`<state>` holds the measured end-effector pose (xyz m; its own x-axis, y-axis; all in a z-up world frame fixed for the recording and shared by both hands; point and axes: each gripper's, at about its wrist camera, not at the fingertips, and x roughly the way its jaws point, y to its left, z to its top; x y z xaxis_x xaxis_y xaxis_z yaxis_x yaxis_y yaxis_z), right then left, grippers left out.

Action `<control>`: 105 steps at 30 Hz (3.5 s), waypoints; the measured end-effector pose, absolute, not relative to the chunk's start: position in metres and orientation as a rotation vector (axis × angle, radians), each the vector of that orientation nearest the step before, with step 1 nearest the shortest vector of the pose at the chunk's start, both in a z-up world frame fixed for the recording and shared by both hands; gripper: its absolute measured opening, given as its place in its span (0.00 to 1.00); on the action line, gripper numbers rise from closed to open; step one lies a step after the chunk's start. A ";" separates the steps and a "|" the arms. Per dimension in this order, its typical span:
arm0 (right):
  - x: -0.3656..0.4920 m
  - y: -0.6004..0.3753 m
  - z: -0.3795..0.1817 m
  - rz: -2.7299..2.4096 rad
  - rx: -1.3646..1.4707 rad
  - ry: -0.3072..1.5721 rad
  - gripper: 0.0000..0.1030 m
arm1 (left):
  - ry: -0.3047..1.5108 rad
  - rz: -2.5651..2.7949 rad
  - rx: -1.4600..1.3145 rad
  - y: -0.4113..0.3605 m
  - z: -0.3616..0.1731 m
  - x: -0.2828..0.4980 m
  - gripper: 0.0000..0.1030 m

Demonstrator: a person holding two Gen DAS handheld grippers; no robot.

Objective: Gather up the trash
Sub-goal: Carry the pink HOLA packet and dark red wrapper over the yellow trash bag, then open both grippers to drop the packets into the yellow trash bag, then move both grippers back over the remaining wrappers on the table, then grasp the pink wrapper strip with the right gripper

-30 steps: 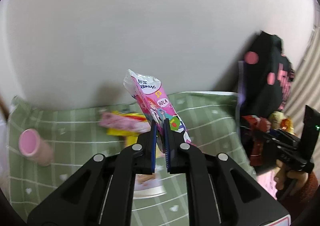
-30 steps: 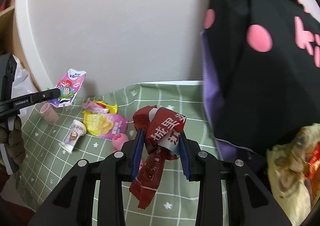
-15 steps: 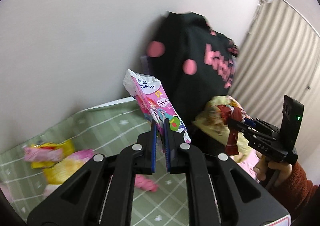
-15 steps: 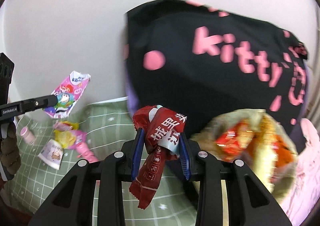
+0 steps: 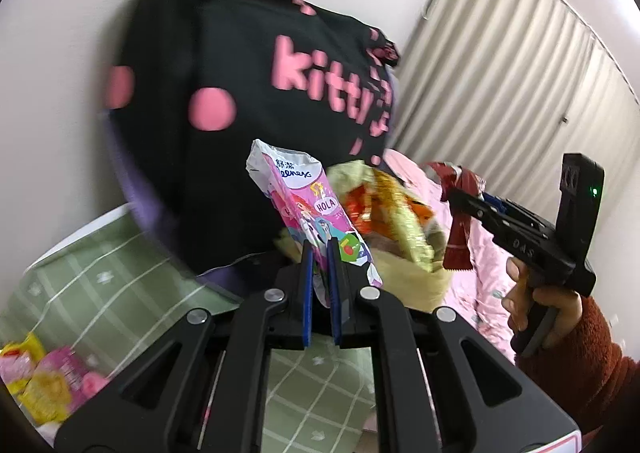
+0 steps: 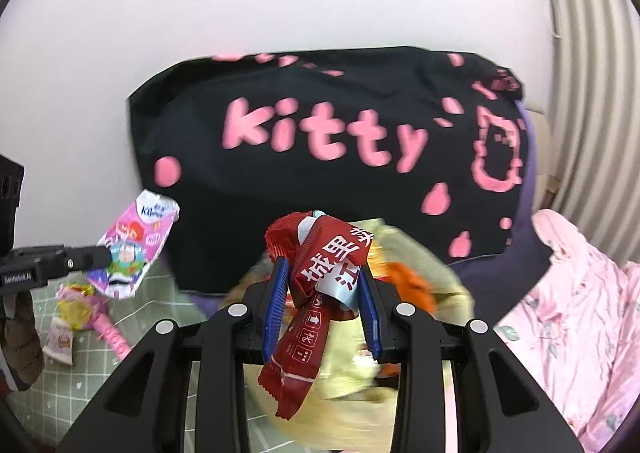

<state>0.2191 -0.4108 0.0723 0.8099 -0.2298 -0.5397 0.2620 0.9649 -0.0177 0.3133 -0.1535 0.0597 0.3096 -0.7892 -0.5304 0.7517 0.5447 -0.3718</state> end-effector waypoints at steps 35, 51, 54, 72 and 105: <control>0.262 -0.481 -0.014 -0.184 0.169 0.879 0.31 | 0.898 -1.098 0.108 -0.300 0.004 0.346 0.07; 0.240 -0.471 0.002 -0.236 0.138 0.791 0.44 | 0.859 -1.099 -0.042 -0.266 0.033 0.342 0.35; 0.238 -0.465 0.009 -0.252 0.127 0.763 0.46 | 0.800 -1.002 -0.052 -0.239 0.039 0.339 0.36; 0.287 -0.355 0.035 -0.008 0.078 0.603 0.52 | 0.712 -0.474 -0.110 -0.020 0.001 0.316 0.36; 0.453 0.004 -0.133 0.761 -0.356 0.922 0.51 | 0.822 -0.090 -0.237 0.174 -0.069 0.240 0.36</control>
